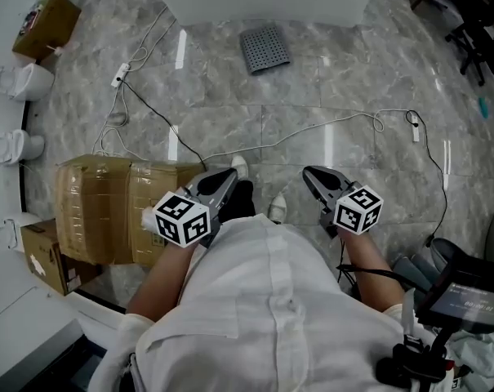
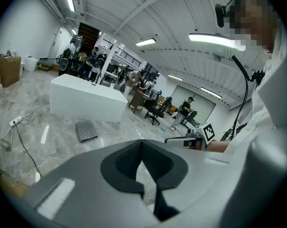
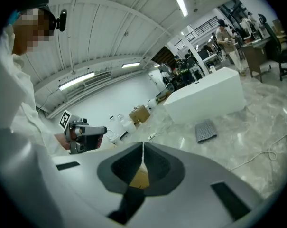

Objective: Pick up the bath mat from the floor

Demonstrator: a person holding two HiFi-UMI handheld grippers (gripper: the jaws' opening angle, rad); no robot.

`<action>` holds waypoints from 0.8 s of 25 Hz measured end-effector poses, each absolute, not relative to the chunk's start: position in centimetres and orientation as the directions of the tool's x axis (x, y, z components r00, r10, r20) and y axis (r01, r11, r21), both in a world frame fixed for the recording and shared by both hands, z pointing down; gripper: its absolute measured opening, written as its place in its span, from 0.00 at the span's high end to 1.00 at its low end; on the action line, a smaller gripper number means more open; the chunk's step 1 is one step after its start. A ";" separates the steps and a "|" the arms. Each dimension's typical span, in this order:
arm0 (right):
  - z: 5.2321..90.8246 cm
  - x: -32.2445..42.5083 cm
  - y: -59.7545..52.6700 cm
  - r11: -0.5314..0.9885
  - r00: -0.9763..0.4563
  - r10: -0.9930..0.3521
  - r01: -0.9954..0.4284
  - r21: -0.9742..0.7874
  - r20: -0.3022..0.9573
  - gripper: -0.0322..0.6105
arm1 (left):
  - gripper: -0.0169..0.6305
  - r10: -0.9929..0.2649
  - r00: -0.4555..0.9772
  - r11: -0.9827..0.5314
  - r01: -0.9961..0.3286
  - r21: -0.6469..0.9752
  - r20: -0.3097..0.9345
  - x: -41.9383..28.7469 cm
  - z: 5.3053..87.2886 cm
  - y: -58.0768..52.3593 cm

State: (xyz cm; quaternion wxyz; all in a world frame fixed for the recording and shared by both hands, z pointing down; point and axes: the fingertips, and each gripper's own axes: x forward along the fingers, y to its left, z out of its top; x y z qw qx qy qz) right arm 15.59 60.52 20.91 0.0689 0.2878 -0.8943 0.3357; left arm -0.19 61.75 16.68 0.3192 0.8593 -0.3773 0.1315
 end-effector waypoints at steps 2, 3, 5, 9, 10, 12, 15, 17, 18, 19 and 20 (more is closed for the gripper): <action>21.6 15.2 58.6 0.597 -0.820 -0.475 -0.566 -0.568 0.319 0.94 | 0.96 -0.564 0.679 -0.499 -0.733 0.461 0.470 -0.7 17.3 59.9; 21.9 15.0 57.5 0.591 -0.818 -0.476 -0.570 -0.570 0.324 0.94 | 0.96 -0.563 0.683 -0.498 -0.730 0.468 0.466 -1.0 17.6 58.7; 22.5 14.6 55.1 0.575 -0.809 -0.481 -0.582 -0.574 0.338 0.94 | 0.96 -0.555 0.696 -0.502 -0.717 0.484 0.455 -1.3 18.4 56.0; 23.2 13.4 49.5 0.522 -0.779 -0.509 -0.617 -0.589 0.366 0.94 | 0.96 -0.537 0.725 -0.496 -0.685 0.534 0.431 -3.0 19.5 48.9; 23.2 13.0 47.8 0.505 -0.771 -0.517 -0.626 -0.595 0.372 0.94 | 0.96 -0.535 0.730 -0.491 -0.678 0.547 0.425 -3.6 19.5 46.8; 23.1 12.1 44.3 0.470 -0.755 -0.530 -0.640 -0.608 0.386 0.94 | 0.96 -0.529 0.741 -0.487 -0.665 0.567 0.414 -5.0 19.2 42.6; 23.6 10.7 38.9 0.429 -0.736 -0.543 -0.657 -0.620 0.404 0.94 | 0.96 -0.517 0.760 -0.505 -0.642 0.577 0.394 -7.1 18.9 36.9; 24.3 9.6 35.5 0.403 -0.724 -0.554 -0.666 -0.628 0.411 0.94 | 0.96 -0.495 0.778 -0.521 -0.623 0.584 0.387 -8.6 19.2 33.8; 24.6 9.0 34.0 0.391 -0.718 -0.560 -0.670 -0.632 0.414 0.94 | 0.96 -0.485 0.784 -0.529 -0.615 0.585 0.387 -9.3 19.5 32.3; 24.9 8.4 32.5 0.382 -0.713 -0.562 -0.673 -0.633 0.419 0.94 | 0.96 -0.479 0.788 -0.533 -0.612 0.584 0.388 -10.0 19.7 30.9; 25.2 7.9 31.1 0.376 -0.711 -0.560 -0.675 -0.635 0.425 0.94 | 0.96 -0.476 0.788 -0.534 -0.611 0.584 0.390 -10.6 19.8 29.6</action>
